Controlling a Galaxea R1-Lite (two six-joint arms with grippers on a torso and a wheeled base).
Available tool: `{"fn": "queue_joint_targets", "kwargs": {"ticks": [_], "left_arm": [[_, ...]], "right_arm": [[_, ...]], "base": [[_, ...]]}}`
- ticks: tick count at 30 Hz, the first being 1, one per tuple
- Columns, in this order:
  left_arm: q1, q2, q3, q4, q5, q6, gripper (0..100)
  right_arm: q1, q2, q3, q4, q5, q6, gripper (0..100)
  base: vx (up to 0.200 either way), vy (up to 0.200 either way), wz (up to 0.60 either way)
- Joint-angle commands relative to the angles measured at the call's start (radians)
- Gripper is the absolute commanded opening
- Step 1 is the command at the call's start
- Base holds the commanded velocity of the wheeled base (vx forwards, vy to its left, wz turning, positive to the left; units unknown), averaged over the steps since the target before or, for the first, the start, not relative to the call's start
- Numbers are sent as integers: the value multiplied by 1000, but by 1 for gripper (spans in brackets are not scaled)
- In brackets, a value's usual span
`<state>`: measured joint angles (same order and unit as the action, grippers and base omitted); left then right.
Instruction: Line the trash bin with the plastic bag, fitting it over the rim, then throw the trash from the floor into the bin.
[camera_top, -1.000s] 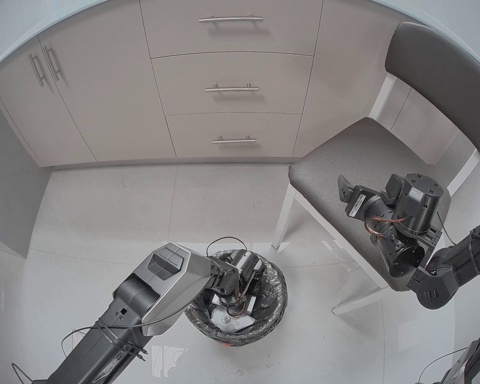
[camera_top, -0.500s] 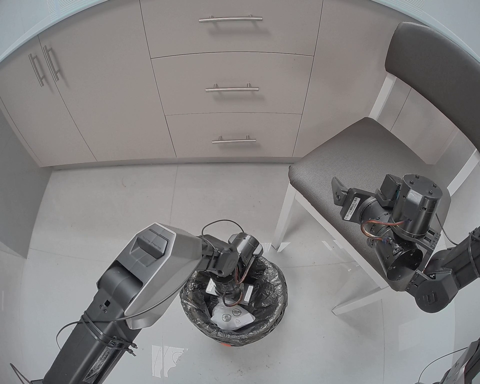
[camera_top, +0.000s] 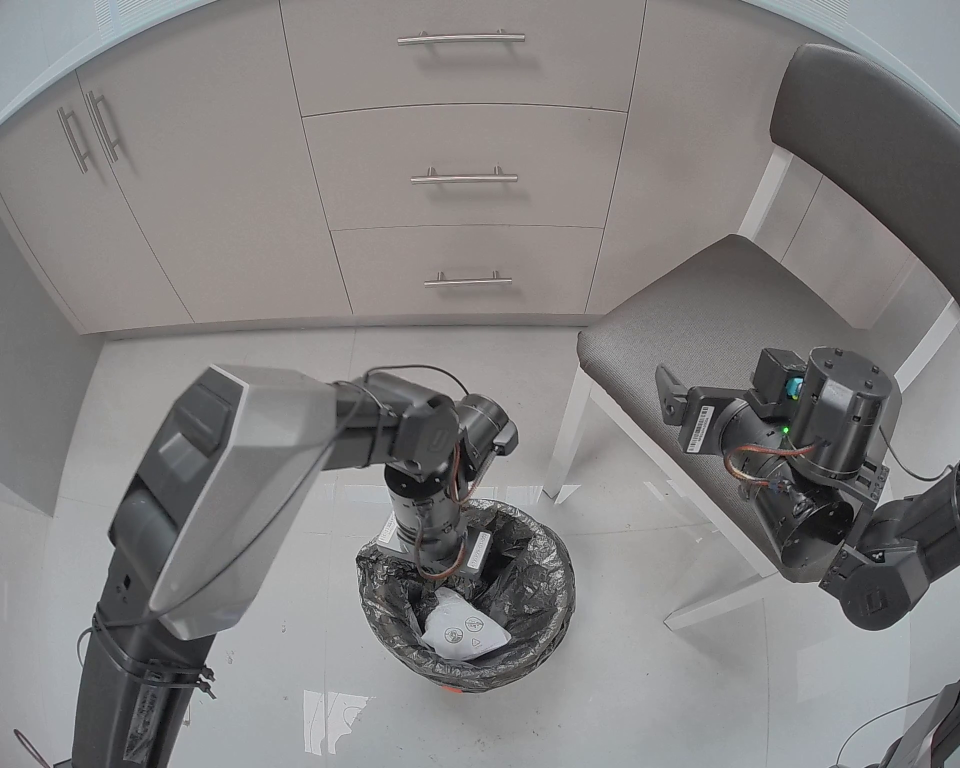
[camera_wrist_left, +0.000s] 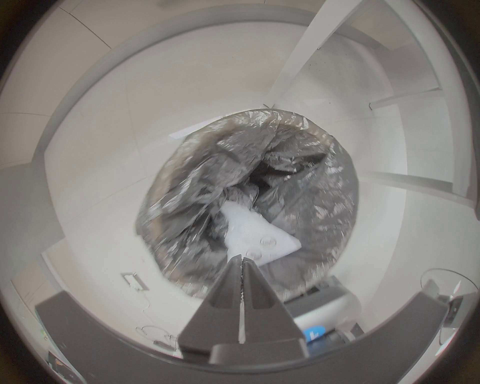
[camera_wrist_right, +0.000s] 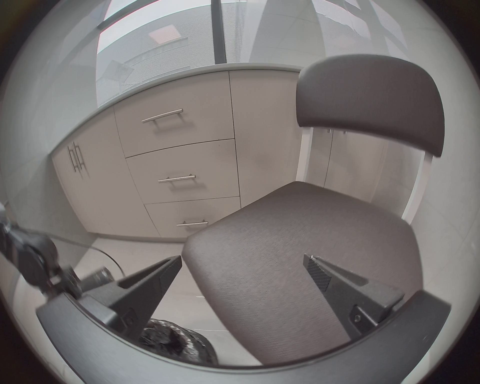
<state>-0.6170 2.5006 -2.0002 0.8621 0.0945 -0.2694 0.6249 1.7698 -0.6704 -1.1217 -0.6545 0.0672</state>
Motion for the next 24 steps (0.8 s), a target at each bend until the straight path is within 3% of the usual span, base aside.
{"fn": "queue_joint_targets", "kwargs": {"ticks": [1, 5, 7, 10, 15, 16, 21, 22, 24], "left_arm": [[-6, -220, 0, 172, 2, 1, 0], [-4, -336, 0, 321, 16, 2, 0], [10, -434, 0, 426, 87, 7, 0], [43, -505, 0, 480, 129, 10, 0], [200, -687, 0, 621, 171, 12, 0], [243, -743, 0, 704, 177, 9, 0], [405, -984, 0, 706, 177, -30, 0], [405, -984, 0, 706, 177, -30, 0], [436, -1157, 0, 704, 174, -27, 0]], "right_arm": [[-57, -139, -20, 88, -7, -101, 100], [-94, -247, -31, 184, -7, -147, 100], [-136, -340, -46, 258, -8, -182, 100], [-166, -414, -47, 301, -8, -216, 100], [-255, -607, -44, 388, -10, -300, 100], [-281, -676, -37, 419, -13, -326, 100], [-355, -925, -32, 571, -53, -419, 100], [-355, -925, -32, 571, -53, -419, 100], [-435, -1064, -57, 666, -56, -461, 100]], "base": [[0, 0, 0], [0, 0, 0], [0, 0, 0], [0, 0, 0], [0, 0, 0], [0, 0, 0], [0, 0, 0], [0, 0, 0], [0, 0, 0]]}}
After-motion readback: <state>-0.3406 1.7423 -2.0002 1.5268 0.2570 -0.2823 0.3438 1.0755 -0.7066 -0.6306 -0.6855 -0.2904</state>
